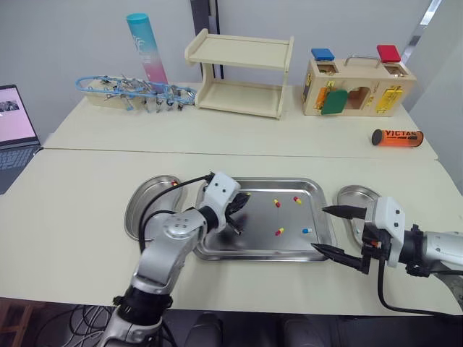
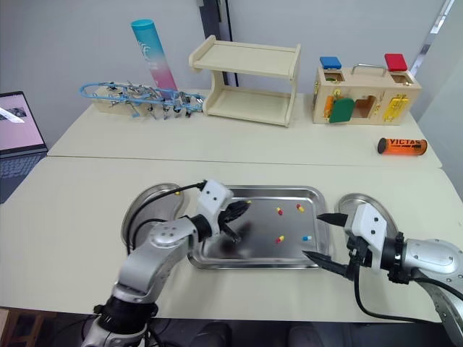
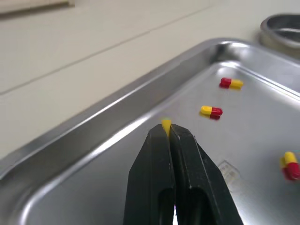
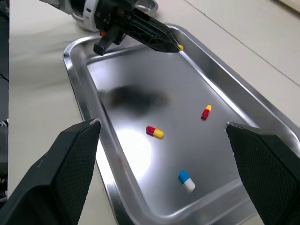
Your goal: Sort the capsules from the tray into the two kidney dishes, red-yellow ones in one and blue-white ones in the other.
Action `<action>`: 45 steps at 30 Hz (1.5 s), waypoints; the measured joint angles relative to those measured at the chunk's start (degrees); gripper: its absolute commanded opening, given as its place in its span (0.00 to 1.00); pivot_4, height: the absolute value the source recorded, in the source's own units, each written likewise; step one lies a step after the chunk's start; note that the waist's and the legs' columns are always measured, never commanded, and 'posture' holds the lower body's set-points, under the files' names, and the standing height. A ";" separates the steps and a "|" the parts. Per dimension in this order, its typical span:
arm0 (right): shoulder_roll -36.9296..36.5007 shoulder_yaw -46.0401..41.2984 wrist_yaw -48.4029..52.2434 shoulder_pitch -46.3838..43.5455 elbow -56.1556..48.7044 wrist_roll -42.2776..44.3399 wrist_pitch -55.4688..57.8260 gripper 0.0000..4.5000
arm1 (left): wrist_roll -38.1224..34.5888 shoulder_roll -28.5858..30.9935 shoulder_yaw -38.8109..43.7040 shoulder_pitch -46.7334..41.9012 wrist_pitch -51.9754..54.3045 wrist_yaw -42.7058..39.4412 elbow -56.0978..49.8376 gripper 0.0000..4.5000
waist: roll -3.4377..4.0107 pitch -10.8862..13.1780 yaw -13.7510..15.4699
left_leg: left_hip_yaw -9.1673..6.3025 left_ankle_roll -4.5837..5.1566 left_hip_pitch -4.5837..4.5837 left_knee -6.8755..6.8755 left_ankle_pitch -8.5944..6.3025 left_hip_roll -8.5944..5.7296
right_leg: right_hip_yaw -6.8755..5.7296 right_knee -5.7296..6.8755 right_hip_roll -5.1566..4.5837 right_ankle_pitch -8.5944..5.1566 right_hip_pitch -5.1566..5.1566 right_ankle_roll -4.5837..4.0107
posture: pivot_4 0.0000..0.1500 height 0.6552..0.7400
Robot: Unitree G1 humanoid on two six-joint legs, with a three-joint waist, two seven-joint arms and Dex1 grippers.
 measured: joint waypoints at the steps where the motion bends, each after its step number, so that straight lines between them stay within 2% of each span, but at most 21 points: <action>1: 0.01 0.56 0.24 -1.13 -0.01 0.65 0.39 1.00 | -0.39 0.28 1.78 1.23 0.65 0.60 -2.03 0.00 | 0.00 0.00 0.04 | 0.00 0.02 0.00 0.01 -0.01 0.00 | 0.00 0.00 0.00 0.00 0.00 0.00 | 1.00 1.00; 10: 0.21 5.84 3.79 -12.77 0.41 6.51 2.88 1.00 | 1.00 0.99 17.08 10.86 1.24 10.77 -12.29 0.00 | -0.04 0.02 0.14 | -0.03 0.06 0.00 0.01 -0.04 -0.01 | -0.02 -0.02 0.00 0.00 0.00 0.00 | 1.00 1.00; 14: 1.48 9.44 5.45 -17.57 2.96 6.51 3.06 1.00 | 3.10 0.21 23.03 12.47 1.30 16.21 -11.13 0.00 | -0.05 0.02 0.14 | -0.05 0.06 -0.01 0.01 -0.04 -0.01 | -0.04 -0.01 0.00 0.00 0.00 0.00 | 1.00 1.00; 21: 2.05 12.58 8.33 -21.20 6.92 5.93 2.90 1.00 | 3.86 -1.15 25.18 12.57 2.26 20.75 -4.45 0.00 | -0.08 0.04 0.30 | -0.08 0.06 -0.05 0.01 -0.04 -0.01 | -0.08 -0.02 0.00 0.00 -0.04 -0.01 | 1.00 1.00; 24: 2.11 13.31 8.90 -21.42 7.75 5.65 2.84 1.00 | 3.27 -1.48 25.15 12.53 2.61 20.77 -3.47 0.14 | -0.08 0.04 0.27 | -0.08 0.06 -0.06 0.01 -0.04 -0.01 | -0.07 -0.02 0.00 0.00 -0.04 -0.01 | 1.00 1.00; 36: 2.11 13.81 9.66 -20.92 7.77 4.78 2.65 1.00 | 2.40 -2.47 24.49 11.73 3.07 21.31 -3.56 0.99 | -0.08 0.04 0.26 | -0.08 0.06 -0.06 0.00 -0.03 -0.01 | -0.07 -0.02 0.00 0.00 -0.05 -0.01 | 1.00 1.00; 45: 1.91 13.72 11.74 -19.64 8.95 3.39 0.40 1.00 | 0.85 -1.23 23.68 15.10 1.22 18.26 -7.83 0.99 | -0.08 0.04 0.25 | -0.07 0.06 -0.06 -0.02 -0.04 -0.01 | -0.05 -0.02 0.00 0.00 -0.07 -0.01 | 1.00 1.00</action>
